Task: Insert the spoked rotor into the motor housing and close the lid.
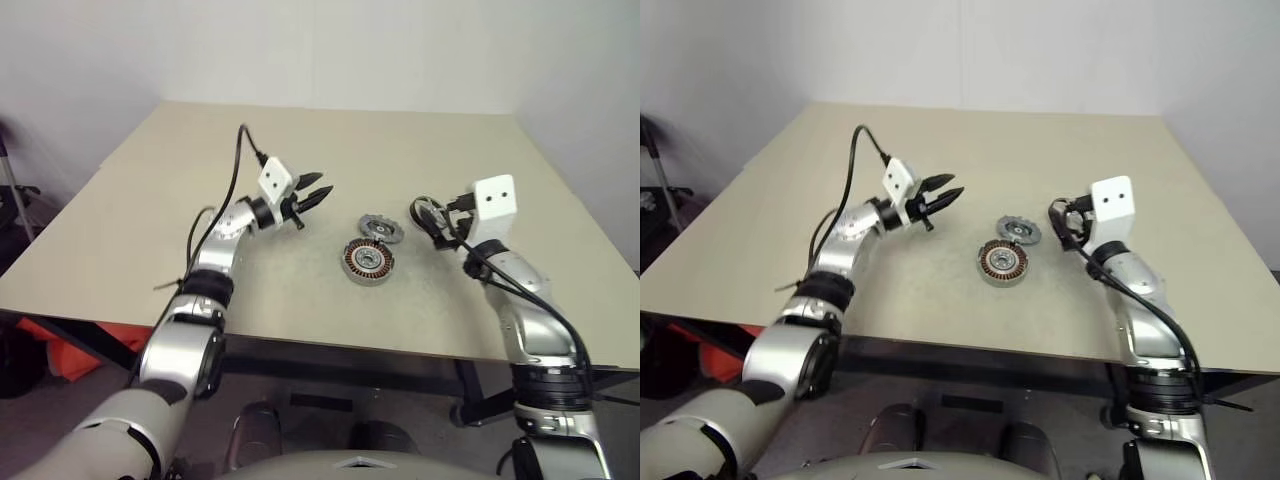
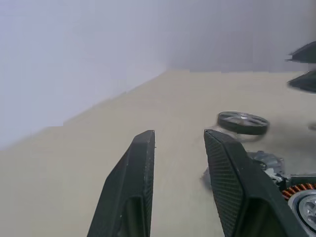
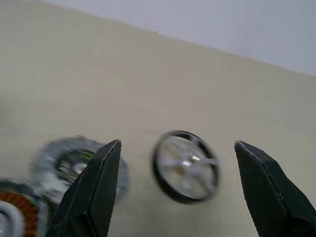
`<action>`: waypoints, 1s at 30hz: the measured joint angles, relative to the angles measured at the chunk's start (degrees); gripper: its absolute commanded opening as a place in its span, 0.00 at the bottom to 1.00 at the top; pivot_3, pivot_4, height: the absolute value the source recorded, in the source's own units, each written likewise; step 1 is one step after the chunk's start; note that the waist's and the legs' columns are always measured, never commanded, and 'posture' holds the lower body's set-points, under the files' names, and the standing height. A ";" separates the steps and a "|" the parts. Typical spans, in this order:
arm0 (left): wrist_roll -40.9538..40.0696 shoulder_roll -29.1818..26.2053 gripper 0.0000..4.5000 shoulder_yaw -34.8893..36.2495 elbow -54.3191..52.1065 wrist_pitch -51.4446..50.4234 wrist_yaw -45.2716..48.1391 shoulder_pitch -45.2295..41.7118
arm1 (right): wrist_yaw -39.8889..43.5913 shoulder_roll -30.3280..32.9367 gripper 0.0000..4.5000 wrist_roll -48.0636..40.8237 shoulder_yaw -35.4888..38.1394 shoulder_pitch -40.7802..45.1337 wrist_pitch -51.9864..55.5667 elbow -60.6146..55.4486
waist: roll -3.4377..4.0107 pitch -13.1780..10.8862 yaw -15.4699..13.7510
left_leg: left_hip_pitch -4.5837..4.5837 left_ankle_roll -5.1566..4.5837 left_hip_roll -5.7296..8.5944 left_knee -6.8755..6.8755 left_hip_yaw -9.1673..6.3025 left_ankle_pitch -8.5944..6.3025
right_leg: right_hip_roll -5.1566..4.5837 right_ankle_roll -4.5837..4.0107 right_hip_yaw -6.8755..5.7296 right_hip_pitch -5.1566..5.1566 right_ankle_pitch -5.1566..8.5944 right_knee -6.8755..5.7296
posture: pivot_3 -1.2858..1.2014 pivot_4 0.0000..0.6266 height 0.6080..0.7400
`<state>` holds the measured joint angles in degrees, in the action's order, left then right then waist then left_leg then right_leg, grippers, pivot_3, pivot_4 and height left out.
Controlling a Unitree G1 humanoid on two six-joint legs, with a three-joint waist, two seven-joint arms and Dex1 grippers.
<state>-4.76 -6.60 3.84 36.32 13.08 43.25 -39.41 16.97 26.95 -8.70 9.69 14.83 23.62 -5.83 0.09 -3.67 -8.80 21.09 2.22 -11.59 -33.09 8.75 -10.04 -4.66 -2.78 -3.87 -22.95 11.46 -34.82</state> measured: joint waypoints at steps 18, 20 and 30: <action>-0.47 1.83 0.37 -4.80 -19.15 -9.82 -12.75 10.69 | 5.54 3.17 0.92 -0.34 2.86 -4.06 0.47 10.30 | 0.18 0.11 0.71 | -0.08 0.05 -0.11 0.01 0.02 0.03 | 0.16 0.44 0.01 0.01 0.25 0.05 | 0.52 0.00 1.00; -0.65 1.77 0.37 -4.96 -19.20 -10.06 -13.10 10.66 | 5.17 2.29 0.92 -0.19 2.40 -4.05 0.32 11.55 | 0.19 0.12 1.03 | -0.08 0.06 -0.11 0.01 0.02 0.04 | 0.16 0.45 0.01 0.02 0.25 0.05 | 0.52 0.00 1.00; -3.11 0.96 0.45 -5.78 -19.38 -13.56 -11.89 11.38 | 4.04 -0.40 0.92 0.73 0.18 -1.49 -0.75 14.85 | 0.25 0.15 1.71 | -0.06 0.04 -0.11 0.01 0.02 0.02 | 0.17 0.44 0.02 0.00 0.25 0.06 | 0.52 0.00 1.00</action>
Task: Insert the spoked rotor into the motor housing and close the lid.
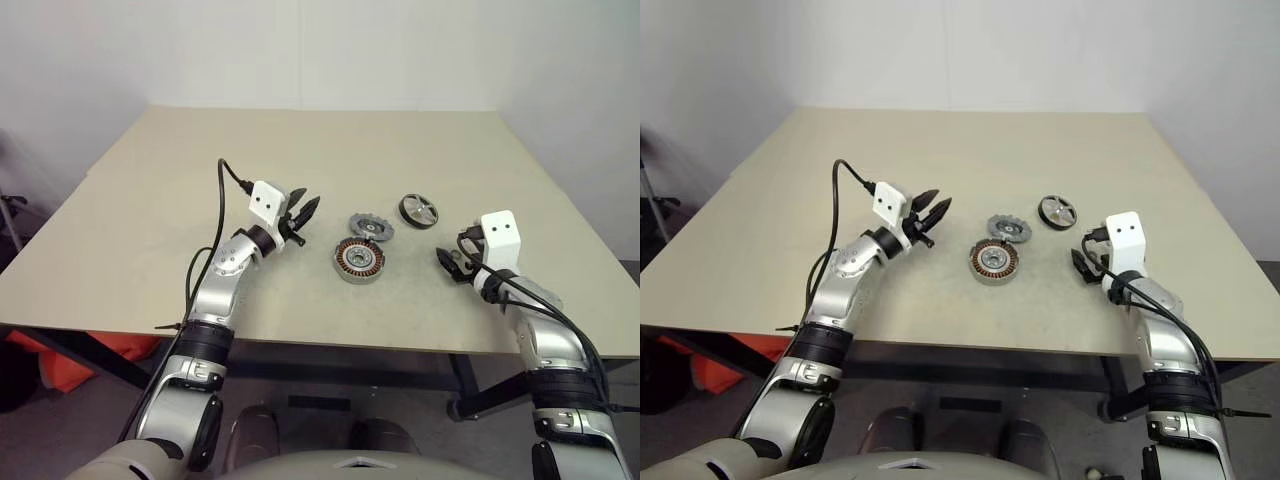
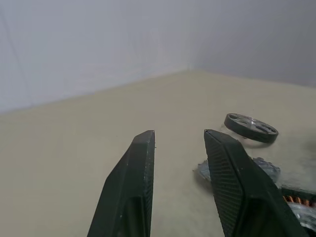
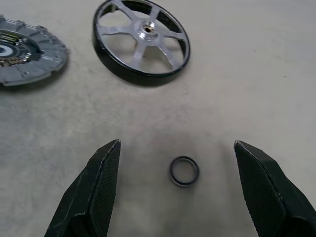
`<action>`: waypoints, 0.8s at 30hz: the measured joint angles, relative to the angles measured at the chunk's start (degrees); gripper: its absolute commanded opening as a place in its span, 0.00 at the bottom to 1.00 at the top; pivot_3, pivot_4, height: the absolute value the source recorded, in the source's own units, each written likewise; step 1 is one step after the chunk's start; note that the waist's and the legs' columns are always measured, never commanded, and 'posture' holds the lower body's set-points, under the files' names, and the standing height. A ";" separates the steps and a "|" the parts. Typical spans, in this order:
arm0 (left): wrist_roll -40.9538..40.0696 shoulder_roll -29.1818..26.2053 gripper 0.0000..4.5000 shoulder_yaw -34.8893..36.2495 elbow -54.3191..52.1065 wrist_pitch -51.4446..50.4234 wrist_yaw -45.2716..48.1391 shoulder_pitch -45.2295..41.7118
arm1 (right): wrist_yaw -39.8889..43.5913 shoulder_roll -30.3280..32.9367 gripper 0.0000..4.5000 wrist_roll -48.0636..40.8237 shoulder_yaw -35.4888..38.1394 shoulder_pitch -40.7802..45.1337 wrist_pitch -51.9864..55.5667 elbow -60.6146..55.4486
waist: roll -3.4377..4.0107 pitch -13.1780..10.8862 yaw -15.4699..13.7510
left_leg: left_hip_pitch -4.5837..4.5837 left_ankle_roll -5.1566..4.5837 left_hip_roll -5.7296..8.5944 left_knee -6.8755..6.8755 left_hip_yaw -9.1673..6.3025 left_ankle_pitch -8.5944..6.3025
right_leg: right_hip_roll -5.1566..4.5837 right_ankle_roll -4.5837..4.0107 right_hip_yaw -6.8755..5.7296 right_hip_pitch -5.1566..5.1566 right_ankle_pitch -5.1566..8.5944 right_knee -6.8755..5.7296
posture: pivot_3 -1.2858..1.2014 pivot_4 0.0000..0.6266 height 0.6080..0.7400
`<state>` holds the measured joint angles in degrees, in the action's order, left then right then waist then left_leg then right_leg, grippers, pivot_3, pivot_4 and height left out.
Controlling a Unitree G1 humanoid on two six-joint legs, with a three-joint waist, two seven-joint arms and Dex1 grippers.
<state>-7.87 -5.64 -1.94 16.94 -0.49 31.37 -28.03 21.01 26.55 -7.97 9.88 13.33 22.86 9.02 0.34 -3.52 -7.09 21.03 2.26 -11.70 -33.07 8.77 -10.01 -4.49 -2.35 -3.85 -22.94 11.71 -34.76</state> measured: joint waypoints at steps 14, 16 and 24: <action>-3.28 -1.04 0.64 -0.88 -5.70 -11.54 0.88 3.83 | -1.21 -0.72 0.92 0.01 -0.55 2.05 2.24 2.08 | 0.01 0.00 0.04 | 0.00 0.01 0.00 0.00 0.01 0.00 | 0.00 -0.01 0.01 0.00 -0.01 0.00 | 0.52 0.00 1.00; -4.49 -1.59 0.64 -1.17 -7.32 -14.05 2.26 4.04 | -1.75 -0.71 0.92 0.01 -0.44 2.10 3.26 2.12 | 0.02 0.01 0.05 | -0.01 0.01 0.00 0.00 0.01 0.00 | 0.00 0.00 0.01 0.00 0.00 -0.01 | 0.52 0.00 1.00; -6.36 -5.63 0.64 -3.70 -10.44 -18.18 8.57 4.55 | -2.49 -0.68 0.92 -0.02 0.06 2.14 4.46 2.83 | 0.06 0.03 0.07 | -0.04 0.02 0.00 0.00 0.01 0.01 | 0.00 0.01 0.01 0.02 0.01 -0.01 | 0.52 0.00 1.00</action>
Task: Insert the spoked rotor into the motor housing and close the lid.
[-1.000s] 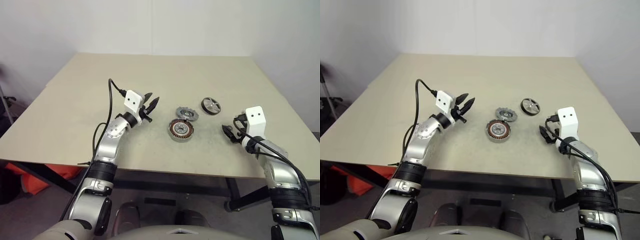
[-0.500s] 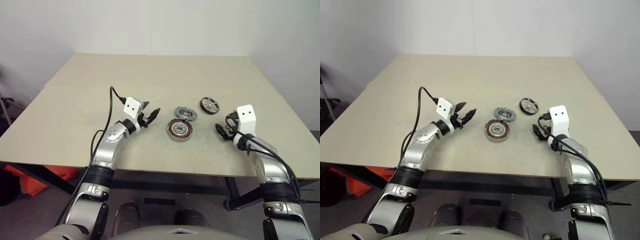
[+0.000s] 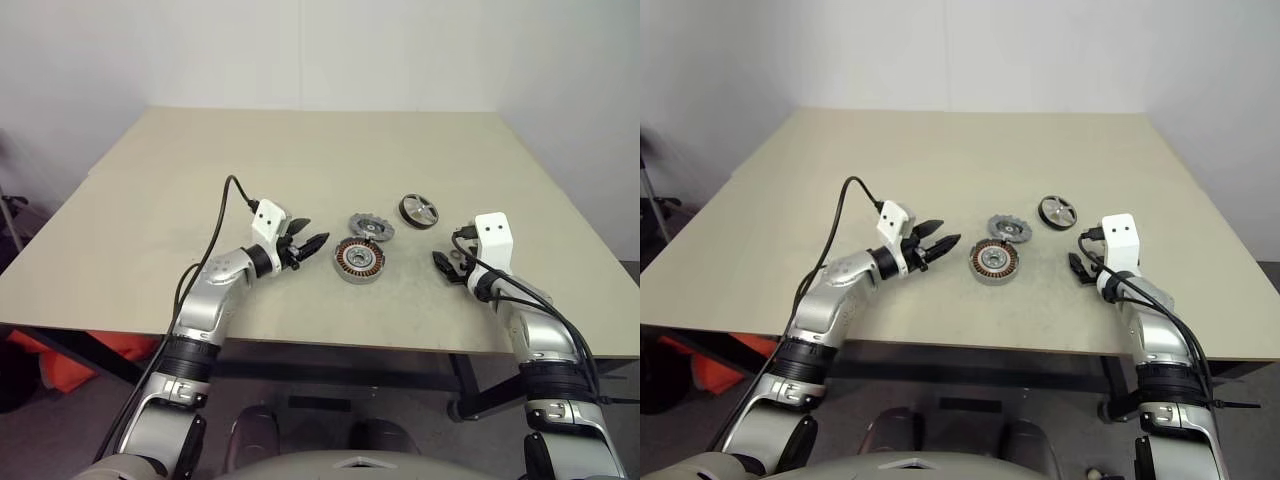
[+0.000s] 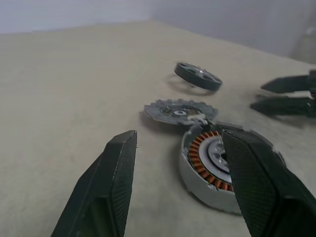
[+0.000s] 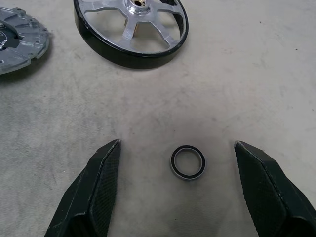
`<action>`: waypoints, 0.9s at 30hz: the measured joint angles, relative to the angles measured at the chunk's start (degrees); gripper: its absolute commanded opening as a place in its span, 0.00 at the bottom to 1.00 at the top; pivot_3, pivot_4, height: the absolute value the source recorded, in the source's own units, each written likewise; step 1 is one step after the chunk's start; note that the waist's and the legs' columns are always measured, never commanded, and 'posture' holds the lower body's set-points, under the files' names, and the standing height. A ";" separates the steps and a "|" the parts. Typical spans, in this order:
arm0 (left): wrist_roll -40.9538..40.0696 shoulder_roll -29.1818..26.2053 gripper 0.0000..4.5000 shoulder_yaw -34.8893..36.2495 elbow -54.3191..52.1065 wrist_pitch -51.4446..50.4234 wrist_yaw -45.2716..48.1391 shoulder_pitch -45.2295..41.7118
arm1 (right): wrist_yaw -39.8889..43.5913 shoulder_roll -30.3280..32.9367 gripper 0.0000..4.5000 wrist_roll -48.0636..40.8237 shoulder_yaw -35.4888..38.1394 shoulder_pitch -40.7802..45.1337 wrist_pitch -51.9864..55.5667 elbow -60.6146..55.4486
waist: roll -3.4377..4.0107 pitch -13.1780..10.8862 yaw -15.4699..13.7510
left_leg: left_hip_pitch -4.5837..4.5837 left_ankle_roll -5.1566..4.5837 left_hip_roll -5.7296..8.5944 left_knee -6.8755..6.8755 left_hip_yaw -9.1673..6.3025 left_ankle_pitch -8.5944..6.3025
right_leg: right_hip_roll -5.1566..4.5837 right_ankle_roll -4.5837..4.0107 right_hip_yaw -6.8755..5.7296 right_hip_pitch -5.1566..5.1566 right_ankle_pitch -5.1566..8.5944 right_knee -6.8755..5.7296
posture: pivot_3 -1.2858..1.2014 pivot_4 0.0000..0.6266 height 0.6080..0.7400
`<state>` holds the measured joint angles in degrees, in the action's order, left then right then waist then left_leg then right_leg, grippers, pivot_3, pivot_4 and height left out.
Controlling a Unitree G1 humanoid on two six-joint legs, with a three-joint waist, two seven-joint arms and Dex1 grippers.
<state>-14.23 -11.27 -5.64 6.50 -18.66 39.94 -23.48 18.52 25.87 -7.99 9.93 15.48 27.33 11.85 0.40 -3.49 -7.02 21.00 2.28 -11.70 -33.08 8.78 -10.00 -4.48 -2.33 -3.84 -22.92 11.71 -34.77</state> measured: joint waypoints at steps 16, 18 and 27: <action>-0.92 -3.07 0.65 -1.03 -0.65 -0.64 5.24 -0.05 | -1.45 -0.41 0.33 -0.23 0.65 0.00 0.72 0.08 | 0.06 0.04 -0.01 | -0.04 0.00 0.00 0.00 0.00 0.00 | 0.00 0.00 0.01 0.05 0.00 0.00 | 0.52 0.00 1.00; -0.92 -3.12 0.65 -1.03 -0.65 -0.64 5.50 -0.10 | -1.54 -0.41 0.33 -0.23 0.69 0.00 0.85 0.08 | 0.07 0.04 0.00 | -0.04 0.00 0.00 0.00 0.00 0.00 | 0.01 0.00 0.01 0.05 0.00 0.00 | 0.52 0.00 1.00; -0.92 -3.16 0.65 -1.04 -0.61 -0.62 5.52 -0.52 | -1.31 -0.45 0.13 -0.67 0.73 0.00 1.50 -0.26 | 0.08 0.05 -0.02 | -0.05 0.00 0.00 0.00 0.00 0.00 | 0.01 0.01 0.01 0.06 0.00 0.00 | 0.52 0.00 1.00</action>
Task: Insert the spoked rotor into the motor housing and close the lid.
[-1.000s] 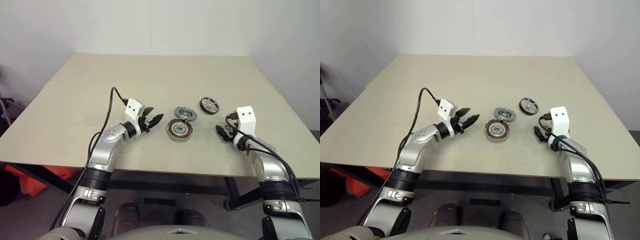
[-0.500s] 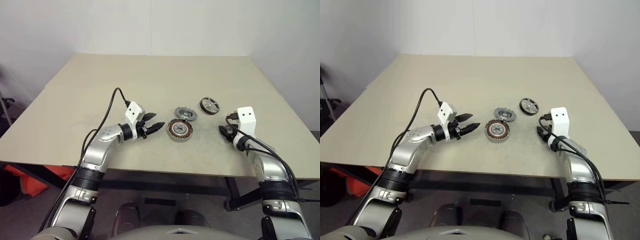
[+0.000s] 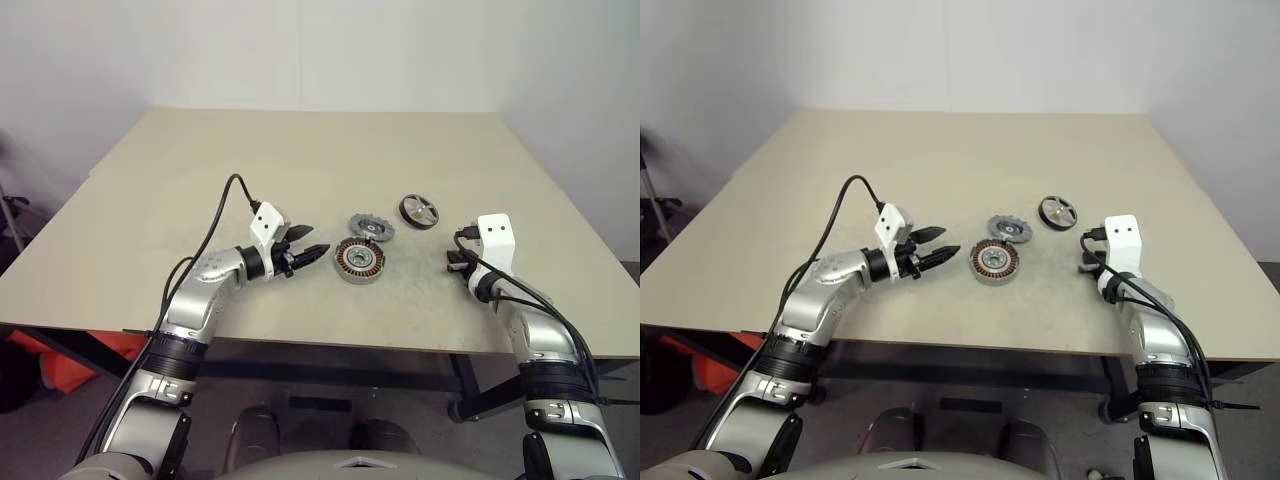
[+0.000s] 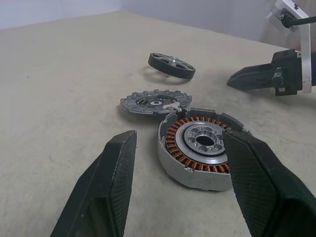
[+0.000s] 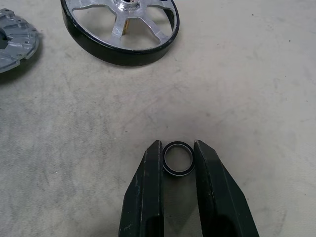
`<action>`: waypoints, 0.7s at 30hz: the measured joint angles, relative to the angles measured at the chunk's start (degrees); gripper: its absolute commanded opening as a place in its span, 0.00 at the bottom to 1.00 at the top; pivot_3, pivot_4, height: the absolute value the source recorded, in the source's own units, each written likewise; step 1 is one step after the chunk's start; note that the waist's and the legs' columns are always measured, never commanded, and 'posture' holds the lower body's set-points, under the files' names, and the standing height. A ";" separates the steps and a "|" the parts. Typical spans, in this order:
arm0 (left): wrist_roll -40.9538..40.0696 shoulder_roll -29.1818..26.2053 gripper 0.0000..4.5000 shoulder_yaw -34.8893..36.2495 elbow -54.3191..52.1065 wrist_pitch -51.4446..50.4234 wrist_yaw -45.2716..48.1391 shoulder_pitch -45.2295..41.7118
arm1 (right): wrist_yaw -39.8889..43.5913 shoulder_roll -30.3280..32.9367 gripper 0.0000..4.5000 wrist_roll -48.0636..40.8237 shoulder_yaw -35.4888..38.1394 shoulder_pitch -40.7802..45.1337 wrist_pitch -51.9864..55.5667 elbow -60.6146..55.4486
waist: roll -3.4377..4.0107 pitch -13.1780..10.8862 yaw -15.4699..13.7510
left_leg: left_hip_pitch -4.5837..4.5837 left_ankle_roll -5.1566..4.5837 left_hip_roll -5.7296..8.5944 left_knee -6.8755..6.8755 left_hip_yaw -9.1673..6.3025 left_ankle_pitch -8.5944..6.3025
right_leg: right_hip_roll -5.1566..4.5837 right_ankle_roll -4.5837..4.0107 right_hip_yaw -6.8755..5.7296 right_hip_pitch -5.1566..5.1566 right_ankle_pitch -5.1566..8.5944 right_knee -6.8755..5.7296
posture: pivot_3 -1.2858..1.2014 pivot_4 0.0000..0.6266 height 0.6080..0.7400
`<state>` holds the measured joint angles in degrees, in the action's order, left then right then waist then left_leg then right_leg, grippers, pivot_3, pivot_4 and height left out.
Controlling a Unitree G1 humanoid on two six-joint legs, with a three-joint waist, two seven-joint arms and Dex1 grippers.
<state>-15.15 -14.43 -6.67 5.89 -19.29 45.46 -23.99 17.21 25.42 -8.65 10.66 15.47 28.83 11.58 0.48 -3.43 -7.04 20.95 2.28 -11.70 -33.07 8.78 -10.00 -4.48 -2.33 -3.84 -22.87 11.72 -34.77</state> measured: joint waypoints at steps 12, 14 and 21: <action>-0.71 0.44 0.65 0.01 0.06 -0.34 0.17 -0.59 | 10.24 -0.80 0.13 -5.28 -4.19 -0.76 0.79 -15.50 | 0.07 0.00 0.14 | 0.02 0.00 -0.05 0.01 0.00 0.00 | 0.06 0.00 0.02 -0.05 0.00 0.00 | 0.52 0.00 1.00; -1.09 0.41 0.65 0.02 0.06 -0.70 0.33 -0.59 | 12.23 -0.72 0.13 -6.68 -5.05 -0.34 1.95 -18.40 | 0.07 0.00 0.09 | 0.02 0.00 -0.04 0.00 0.00 0.00 | 0.05 0.00 0.02 -0.03 0.00 0.00 | 0.52 0.00 1.00; -1.41 0.43 0.65 -0.04 0.03 -0.90 0.55 -0.59 | 15.20 -2.70 0.13 -6.95 -12.03 1.64 3.96 -19.13 | 0.07 0.00 0.14 | 0.03 0.00 -0.05 0.00 -0.01 0.00 | 0.06 0.00 0.02 -0.05 0.00 0.00 | 0.52 0.00 1.00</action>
<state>-16.56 -13.99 -6.71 5.92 -20.19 46.00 -24.59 32.41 22.73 -15.60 -1.37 17.11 32.79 -7.55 0.55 -3.43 -6.90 20.98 2.29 -11.76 -33.07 8.77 -10.00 -4.41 -2.33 -3.82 -22.92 11.72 -34.77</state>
